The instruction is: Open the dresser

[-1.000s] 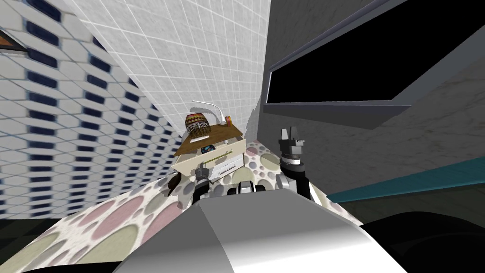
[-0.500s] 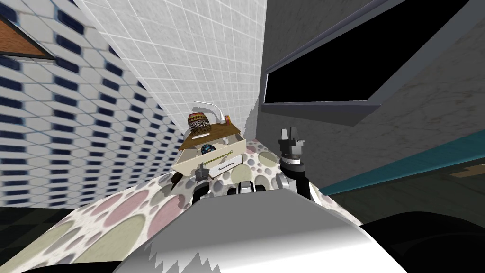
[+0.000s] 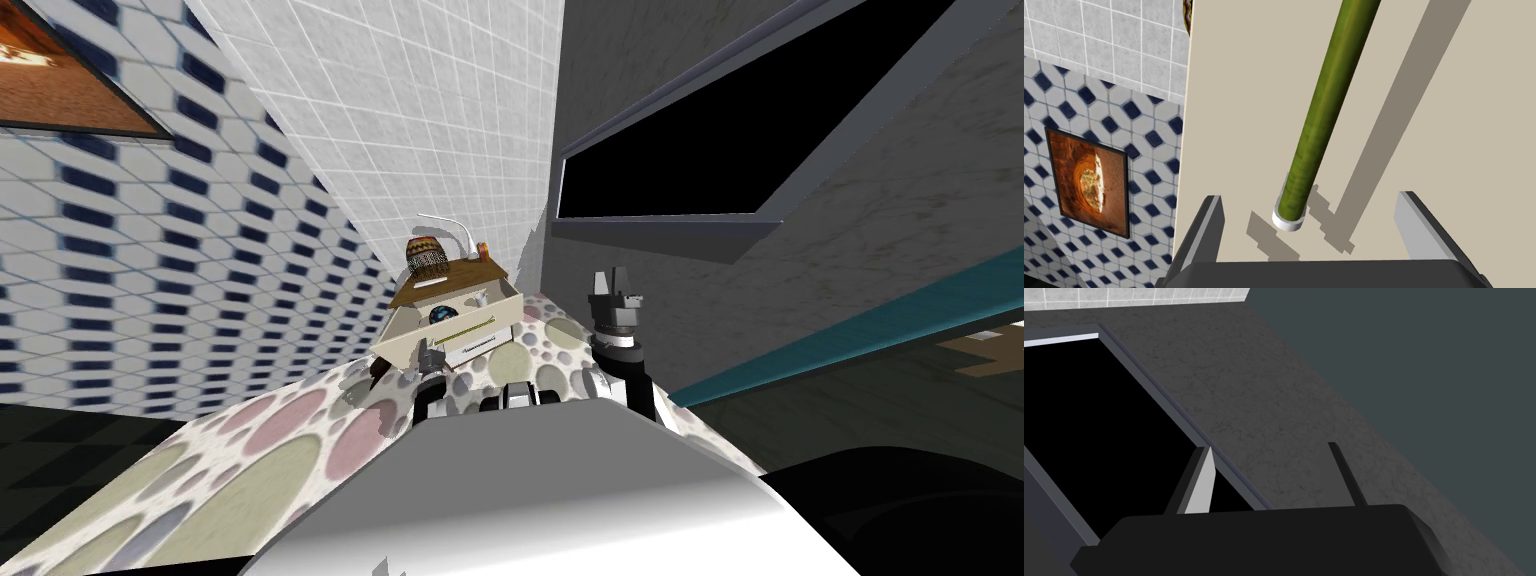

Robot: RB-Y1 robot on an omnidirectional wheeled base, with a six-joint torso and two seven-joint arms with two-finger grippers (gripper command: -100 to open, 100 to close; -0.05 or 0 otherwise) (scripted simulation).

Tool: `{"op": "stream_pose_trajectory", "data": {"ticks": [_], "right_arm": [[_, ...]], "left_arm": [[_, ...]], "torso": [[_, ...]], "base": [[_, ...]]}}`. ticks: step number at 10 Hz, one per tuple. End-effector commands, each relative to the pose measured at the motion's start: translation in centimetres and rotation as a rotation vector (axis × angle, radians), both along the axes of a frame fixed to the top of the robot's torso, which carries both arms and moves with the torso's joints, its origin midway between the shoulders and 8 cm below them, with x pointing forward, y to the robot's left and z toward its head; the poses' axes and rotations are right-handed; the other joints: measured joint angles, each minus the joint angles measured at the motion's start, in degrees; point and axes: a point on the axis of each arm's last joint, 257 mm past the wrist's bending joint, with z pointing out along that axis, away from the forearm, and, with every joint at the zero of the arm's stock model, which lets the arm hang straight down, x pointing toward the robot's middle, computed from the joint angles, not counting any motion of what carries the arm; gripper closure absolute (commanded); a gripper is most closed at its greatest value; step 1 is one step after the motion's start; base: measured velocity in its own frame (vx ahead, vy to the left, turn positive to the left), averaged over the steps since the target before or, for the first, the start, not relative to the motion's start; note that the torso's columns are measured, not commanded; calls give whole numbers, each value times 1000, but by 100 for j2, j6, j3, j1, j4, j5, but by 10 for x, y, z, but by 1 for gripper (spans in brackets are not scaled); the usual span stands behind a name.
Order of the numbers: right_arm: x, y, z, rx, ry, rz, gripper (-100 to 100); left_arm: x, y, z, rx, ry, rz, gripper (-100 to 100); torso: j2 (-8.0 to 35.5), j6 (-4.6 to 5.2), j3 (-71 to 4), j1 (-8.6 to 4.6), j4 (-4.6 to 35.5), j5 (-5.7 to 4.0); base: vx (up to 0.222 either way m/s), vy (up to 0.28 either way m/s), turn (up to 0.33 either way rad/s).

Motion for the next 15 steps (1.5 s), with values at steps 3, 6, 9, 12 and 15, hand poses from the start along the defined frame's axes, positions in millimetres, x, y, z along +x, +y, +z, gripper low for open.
{"op": "stream_pose_trajectory", "data": {"ticks": [3,6,9,12,15], "right_arm": [[0,0,0,0,0,0,0],[0,0,0,0,0,0,0],[0,0,0,0,0,0,0],[0,0,0,0,0,0,0],[0,0,0,0,0,0,0]], "left_arm": [[45,-9,0,-2,-3,-15,-100],[66,-12,-4,-2,10,-19,-100],[96,-21,4,-2,1,-32,-100],[126,-30,14,-2,-8,-46,-100],[148,-38,18,-2,1,-55,-100]], "torso": [[22,2,14,-12,5,-1],[30,-1,18,-13,6,-2],[18,-1,10,-11,2,-1],[22,-1,13,-10,3,0],[23,-1,14,-10,4,-1]], "base": [[-62,16,37],[-87,2,35],[-70,5,36],[-68,13,34],[-75,9,37]]}}
